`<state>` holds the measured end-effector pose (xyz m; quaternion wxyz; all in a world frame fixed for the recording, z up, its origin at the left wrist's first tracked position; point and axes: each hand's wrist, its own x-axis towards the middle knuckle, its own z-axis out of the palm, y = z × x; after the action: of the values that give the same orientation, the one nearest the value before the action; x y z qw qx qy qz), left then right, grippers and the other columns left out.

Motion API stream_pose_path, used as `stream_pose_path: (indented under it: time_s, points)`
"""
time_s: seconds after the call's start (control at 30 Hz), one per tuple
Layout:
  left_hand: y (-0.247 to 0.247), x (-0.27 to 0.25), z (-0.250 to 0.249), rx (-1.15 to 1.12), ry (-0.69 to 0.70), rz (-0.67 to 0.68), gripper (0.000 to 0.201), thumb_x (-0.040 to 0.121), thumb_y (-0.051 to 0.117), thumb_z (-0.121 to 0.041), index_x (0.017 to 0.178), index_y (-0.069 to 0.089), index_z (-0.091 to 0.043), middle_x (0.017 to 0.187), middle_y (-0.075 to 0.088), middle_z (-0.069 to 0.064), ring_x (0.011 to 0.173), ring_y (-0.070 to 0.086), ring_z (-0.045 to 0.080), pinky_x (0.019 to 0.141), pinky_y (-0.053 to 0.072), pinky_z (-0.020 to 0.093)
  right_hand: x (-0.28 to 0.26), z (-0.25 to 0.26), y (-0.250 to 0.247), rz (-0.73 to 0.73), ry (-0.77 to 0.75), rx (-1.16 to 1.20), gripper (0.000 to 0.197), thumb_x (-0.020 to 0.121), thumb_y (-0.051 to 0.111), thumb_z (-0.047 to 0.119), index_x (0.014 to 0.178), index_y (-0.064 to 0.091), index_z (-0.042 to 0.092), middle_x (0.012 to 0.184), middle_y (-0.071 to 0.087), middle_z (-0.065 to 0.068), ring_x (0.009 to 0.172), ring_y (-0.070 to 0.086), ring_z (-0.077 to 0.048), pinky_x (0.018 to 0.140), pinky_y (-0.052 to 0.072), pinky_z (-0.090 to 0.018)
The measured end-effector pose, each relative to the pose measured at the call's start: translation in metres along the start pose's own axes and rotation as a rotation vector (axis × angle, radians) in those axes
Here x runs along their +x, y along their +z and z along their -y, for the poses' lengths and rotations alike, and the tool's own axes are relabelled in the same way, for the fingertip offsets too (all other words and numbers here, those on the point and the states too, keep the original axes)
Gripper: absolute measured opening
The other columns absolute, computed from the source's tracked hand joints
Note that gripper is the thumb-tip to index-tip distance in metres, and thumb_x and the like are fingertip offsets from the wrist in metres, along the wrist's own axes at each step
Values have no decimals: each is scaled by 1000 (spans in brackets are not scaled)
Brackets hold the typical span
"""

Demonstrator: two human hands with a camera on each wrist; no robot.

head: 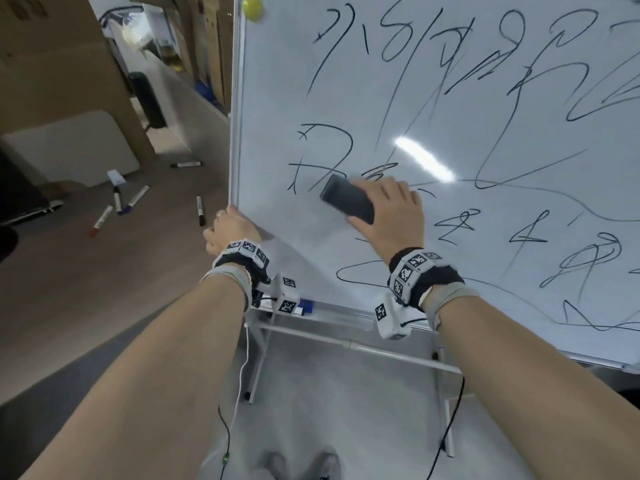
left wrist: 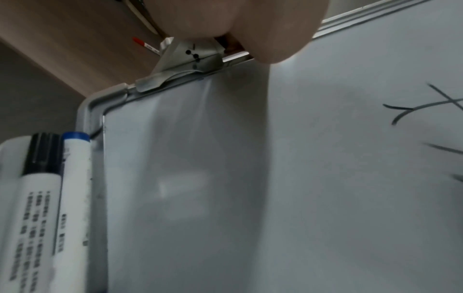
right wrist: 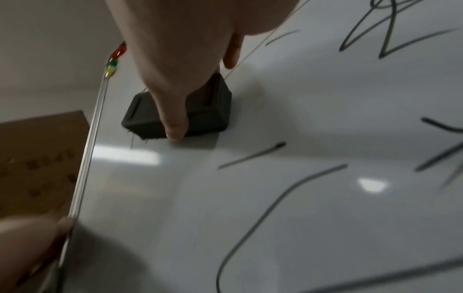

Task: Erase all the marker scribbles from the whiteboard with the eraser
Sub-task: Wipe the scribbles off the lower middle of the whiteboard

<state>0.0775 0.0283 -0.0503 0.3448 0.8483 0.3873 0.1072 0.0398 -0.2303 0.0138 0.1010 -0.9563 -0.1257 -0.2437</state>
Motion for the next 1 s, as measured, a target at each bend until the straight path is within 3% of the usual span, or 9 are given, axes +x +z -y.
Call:
stream_pose_path:
  time_s: [0.13,0.3,0.37,0.5,0.6,0.7,0.77,0.87,1.0]
  points:
    - [9,6,1,-15,58,-59,50,106,22,-37,127,61,-13,129,63,10,127,45,31,105,34,48,-4,-13,-1,-74,39,-4,49,74,78,43,114,59,21,110,61,-1,102,51,-28,87,40,-41]
    - [10,7,1,17,73,-76,48,106,23,-38,125,61,-14,130,63,7,123,48,31,102,35,48,-45,-8,27,168,-241,-69,52,63,89,41,101,61,19,97,60,-2,90,53,-28,77,43,-41]
    - [11,9,2,7,84,-91,48,106,24,-38,125,61,-15,129,64,6,123,49,31,101,36,48,-38,-6,22,164,-192,-75,50,66,87,43,103,61,20,98,60,-1,91,53,-27,77,44,-41]
    - [8,2,4,27,91,-97,46,105,26,-32,129,59,-11,130,63,10,121,50,33,100,38,48,-14,-4,-3,-29,76,1,48,74,78,42,110,58,18,108,59,-3,100,51,-28,83,44,-41]
    - [9,-11,10,29,131,-126,40,100,36,-22,132,55,-9,136,56,12,128,46,33,105,35,47,-4,-4,-13,-44,52,-73,48,77,78,40,112,56,16,110,58,-5,101,51,-30,85,44,-41]
    - [15,-28,23,19,129,-186,55,90,48,-16,145,40,-13,156,35,7,144,32,27,116,28,46,-13,-3,-8,-36,65,-67,48,75,79,38,109,55,15,108,56,-7,99,50,-30,83,44,-41]
    - [24,-42,28,-3,19,-243,70,85,57,-17,149,31,-13,161,27,7,146,30,25,118,28,46,-27,-1,2,25,45,-45,48,72,81,38,105,55,16,105,56,-7,96,50,-29,81,44,-40]
    - [38,-70,36,-144,-322,-280,80,80,65,-21,151,30,-8,159,29,11,143,35,29,117,29,46,-58,0,25,215,-68,-71,49,67,84,39,102,58,17,101,56,-5,93,51,-28,78,44,-40]
    - [47,-103,45,-300,-628,24,87,84,64,-34,151,18,-2,159,20,13,142,28,31,116,22,41,-95,-10,48,355,-126,-77,52,61,88,43,100,61,21,99,59,-1,94,55,-26,80,44,-39]
